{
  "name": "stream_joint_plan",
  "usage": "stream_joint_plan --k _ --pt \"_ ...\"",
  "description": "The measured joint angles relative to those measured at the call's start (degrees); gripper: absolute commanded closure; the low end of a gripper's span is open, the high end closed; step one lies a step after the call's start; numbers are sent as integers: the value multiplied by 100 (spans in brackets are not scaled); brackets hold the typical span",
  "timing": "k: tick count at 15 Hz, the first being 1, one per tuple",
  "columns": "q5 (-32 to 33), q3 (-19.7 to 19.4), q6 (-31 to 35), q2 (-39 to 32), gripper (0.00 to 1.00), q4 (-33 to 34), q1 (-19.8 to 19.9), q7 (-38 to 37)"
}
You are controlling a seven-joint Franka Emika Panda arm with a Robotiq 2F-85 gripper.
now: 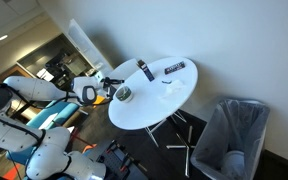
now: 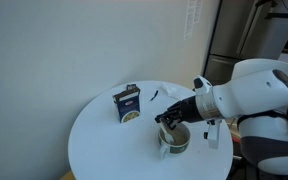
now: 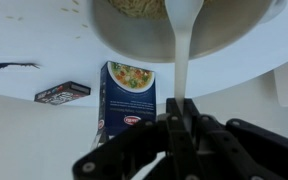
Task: Use the white spoon to stir the contents in the white and green mug
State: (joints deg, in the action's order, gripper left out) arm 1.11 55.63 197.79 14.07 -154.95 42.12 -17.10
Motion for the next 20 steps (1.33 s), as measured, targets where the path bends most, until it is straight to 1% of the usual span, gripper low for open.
stream_joint_plan --k 4,7,10,13,15,17,20 --pt "36 -80 -1 -118 97 22 -160 0" --pt "37 -138 -7 -232 97 15 -187 0" --pt "20 -167 -7 -196 97 4 -177 0" --pt "-1 -168 9 -4 97 7 -168 -2" --pt "-2 -220 9 220 97 52 -249 -17" --pt "-7 -349 9 456 97 73 -410 -39" --pt "-21 -661 9 843 97 73 -693 -83"
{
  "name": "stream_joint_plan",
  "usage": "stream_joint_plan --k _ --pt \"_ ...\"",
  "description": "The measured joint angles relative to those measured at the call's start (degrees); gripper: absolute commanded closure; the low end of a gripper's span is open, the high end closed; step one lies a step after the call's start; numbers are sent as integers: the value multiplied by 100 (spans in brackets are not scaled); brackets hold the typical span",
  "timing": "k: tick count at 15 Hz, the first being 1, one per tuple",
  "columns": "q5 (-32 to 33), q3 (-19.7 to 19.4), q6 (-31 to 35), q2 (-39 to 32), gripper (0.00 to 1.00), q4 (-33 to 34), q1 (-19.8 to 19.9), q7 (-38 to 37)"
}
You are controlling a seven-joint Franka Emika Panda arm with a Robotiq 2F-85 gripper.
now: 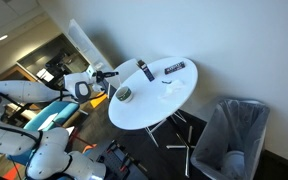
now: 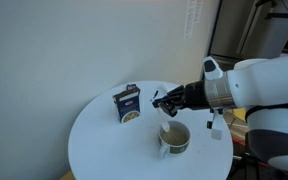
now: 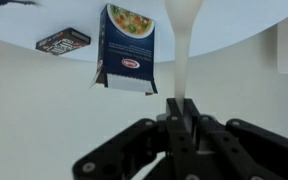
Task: Use the white spoon to stir the contents in the white and green mug
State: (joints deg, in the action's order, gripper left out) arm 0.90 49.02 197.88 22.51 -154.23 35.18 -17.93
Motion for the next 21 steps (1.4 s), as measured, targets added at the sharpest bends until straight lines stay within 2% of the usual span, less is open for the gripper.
stream_joint_plan --k 4,8,11,14,17,19,21 --pt "-4 -376 0 503 97 -24 -310 -35" --pt "-13 -561 -8 793 97 -119 -406 -45" --pt "-12 -750 -10 720 97 -274 -431 -51" --pt "-10 -1137 -37 463 97 -387 -619 -90" --pt "19 -1954 -146 42 97 -407 -1209 -292" --pt "-116 -2807 -161 -287 97 -399 -1957 -319" --pt "109 -3802 -167 -545 97 -374 -2806 -726"
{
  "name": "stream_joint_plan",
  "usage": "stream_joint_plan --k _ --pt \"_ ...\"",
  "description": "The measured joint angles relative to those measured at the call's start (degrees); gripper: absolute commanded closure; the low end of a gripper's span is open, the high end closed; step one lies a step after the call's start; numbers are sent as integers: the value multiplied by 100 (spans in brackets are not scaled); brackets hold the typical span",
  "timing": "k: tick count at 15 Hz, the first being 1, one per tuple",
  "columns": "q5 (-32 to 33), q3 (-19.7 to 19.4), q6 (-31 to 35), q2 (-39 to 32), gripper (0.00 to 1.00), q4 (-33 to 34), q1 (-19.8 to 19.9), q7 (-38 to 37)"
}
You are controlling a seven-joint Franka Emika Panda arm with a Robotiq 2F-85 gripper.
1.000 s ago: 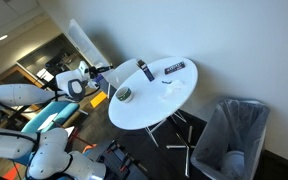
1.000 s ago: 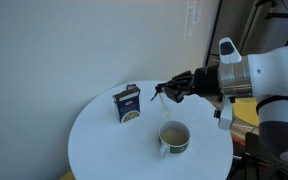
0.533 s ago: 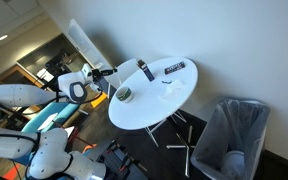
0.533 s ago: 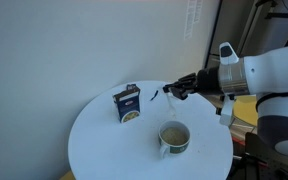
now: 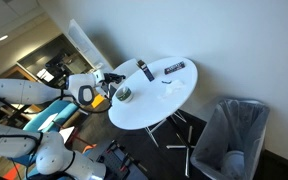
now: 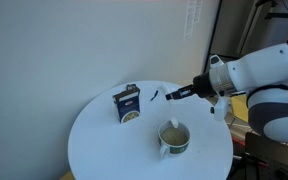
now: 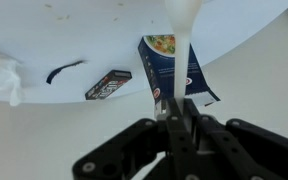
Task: Use the white spoon to stir the contents in the white and green mug
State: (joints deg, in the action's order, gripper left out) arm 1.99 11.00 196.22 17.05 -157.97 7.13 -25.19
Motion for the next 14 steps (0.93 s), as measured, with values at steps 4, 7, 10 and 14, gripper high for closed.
stream_joint_plan --k 4,7,10,14 --pt "627 -1921 -18 -127 97 10 -1695 -926" --pt "1017 -3107 -37 0 97 8 -2644 -1313" --pt "1196 -3890 -202 259 97 9 -3146 -1352" --pt "1257 -4492 -978 773 97 138 -3407 -1317"
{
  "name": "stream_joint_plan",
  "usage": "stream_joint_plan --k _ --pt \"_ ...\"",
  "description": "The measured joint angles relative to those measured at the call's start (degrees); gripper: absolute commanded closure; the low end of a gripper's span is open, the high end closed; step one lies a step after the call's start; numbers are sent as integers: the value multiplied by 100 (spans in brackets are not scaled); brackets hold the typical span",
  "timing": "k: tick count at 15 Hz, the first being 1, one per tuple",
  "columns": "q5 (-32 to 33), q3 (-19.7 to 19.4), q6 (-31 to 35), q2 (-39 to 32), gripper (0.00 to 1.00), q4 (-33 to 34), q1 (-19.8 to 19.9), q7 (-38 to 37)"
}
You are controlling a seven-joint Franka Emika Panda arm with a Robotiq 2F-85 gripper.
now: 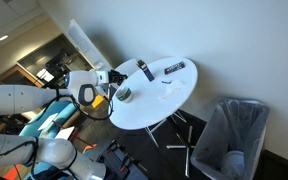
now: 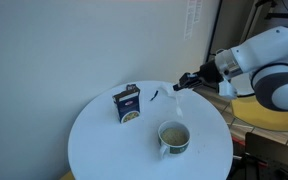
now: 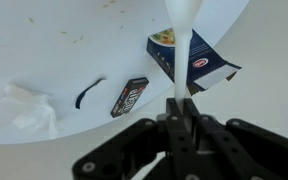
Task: Use the white spoon to stir the contents in the white and green mug
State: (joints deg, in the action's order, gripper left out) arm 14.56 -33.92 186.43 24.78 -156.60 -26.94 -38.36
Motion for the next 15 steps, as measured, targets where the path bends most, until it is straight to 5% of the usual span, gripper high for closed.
stream_joint_plan --k 3,6,10,15 --pt "-4 -225 -1054 402 97 307 -80 58" --pt "-1401 15 -2090 577 97 617 57 1183" --pt "-2815 636 -3359 302 97 999 770 2258" --pt "-3144 1520 -3939 -537 97 1201 1936 2470"
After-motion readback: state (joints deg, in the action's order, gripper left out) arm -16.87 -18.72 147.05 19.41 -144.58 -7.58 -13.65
